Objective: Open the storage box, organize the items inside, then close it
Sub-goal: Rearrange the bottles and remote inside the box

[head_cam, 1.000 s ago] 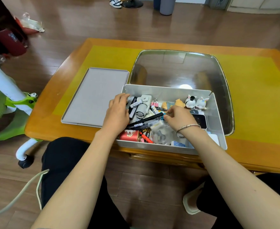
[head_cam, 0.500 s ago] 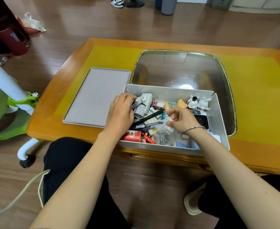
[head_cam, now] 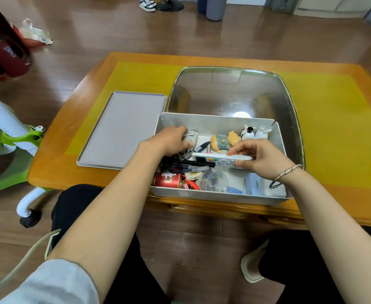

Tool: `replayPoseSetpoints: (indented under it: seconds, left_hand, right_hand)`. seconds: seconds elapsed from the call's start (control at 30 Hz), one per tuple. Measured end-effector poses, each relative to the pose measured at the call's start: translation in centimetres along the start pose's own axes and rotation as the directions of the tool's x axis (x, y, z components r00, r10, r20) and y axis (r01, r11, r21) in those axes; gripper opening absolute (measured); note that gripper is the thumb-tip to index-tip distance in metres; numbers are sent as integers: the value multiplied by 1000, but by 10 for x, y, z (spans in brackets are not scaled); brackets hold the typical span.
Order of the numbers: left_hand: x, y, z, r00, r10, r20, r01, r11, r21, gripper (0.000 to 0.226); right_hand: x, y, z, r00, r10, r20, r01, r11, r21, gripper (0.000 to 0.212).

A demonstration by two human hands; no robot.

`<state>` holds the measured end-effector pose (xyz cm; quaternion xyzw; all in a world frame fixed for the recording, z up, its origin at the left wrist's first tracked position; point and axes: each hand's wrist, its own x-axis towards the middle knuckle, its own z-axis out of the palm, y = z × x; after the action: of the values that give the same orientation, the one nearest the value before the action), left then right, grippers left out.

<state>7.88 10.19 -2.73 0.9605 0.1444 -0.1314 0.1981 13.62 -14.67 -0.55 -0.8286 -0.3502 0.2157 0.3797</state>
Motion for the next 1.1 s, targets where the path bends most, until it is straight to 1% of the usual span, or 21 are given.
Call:
replayPoseSetpoints:
  seconds: [0.03, 0.1, 0.23, 0.27, 0.33, 0.4, 0.43, 0.5, 0.57, 0.63, 0.73, 0.8, 0.87, 0.97, 1.03, 1.1]
  left_hand:
    - [1, 2, -2, 999, -14, 41, 14, 1000, 11, 60]
    - [0, 5, -6, 997, -27, 79, 26, 1000, 16, 65]
    - [-3, 10, -10, 999, -36, 31, 34, 997, 67, 55]
    - [-3, 12, -11, 999, -40, 22, 38, 998, 58, 52]
    - [-5, 15, -12, 999, -40, 11, 40, 999, 36, 50]
    - [-7, 14, -13, 1000, -25, -14, 25, 1000, 3, 48]
    - [-9, 12, -14, 999, -15, -37, 14, 1000, -27, 47]
    - [-16, 7, -21, 997, -6, -83, -1, 996, -92, 45]
    - [-27, 1, -27, 995, 10, -100, -22, 993, -114, 42]
    - [-37, -5, -30, 997, 15, -76, -24, 993, -115, 35]
    - [-51, -11, -34, 1000, 13, 20, -11, 994, -106, 31]
    - [-55, -12, -35, 998, 18, 59, -12, 996, -93, 34]
    - [-56, -10, -33, 997, 22, 68, -16, 997, -77, 38]
    - [-59, -8, -23, 995, 17, 95, -14, 999, -34, 46]
    - [-61, -8, -19, 998, 42, 48, -39, 996, -76, 42]
    - [-64, -9, -22, 997, 50, -54, -56, 989, -137, 30]
  right_hand:
    - [-1, 2, -1, 1000, 6, 15, -7, 1000, 9, 30]
    - [-3, 4, -2, 998, 20, 51, -22, 999, 33, 35]
    - [-1, 7, 0, 994, 31, 102, -33, 999, 25, 40]
    - [0, 8, 2, 992, 39, 124, -38, 999, -4, 40]
    - [3, 9, 6, 983, 70, 168, -50, 992, -119, 43]
    - [5, 9, 10, 979, 93, 181, -48, 970, -237, 44]
    - [6, 8, 11, 978, 98, 182, -47, 963, -267, 45]
    - [7, 7, 11, 978, 100, 184, -45, 959, -280, 45]
    - [8, 6, 11, 978, 97, 186, -44, 961, -273, 46]
    - [9, 6, 11, 978, 88, 187, -39, 967, -254, 46]
    - [12, 5, 12, 977, 88, 195, -36, 966, -257, 45]
    - [15, 4, 12, 978, 91, 186, -41, 965, -259, 41]
    - [17, 3, 11, 982, 88, 169, -40, 962, -270, 38]
    - [18, -2, 16, 979, 89, 184, -33, 956, -290, 44]
    - [19, -6, 20, 977, 85, 194, -30, 962, -270, 45]
    - [20, -9, 25, 982, 73, 174, -28, 969, -247, 44]
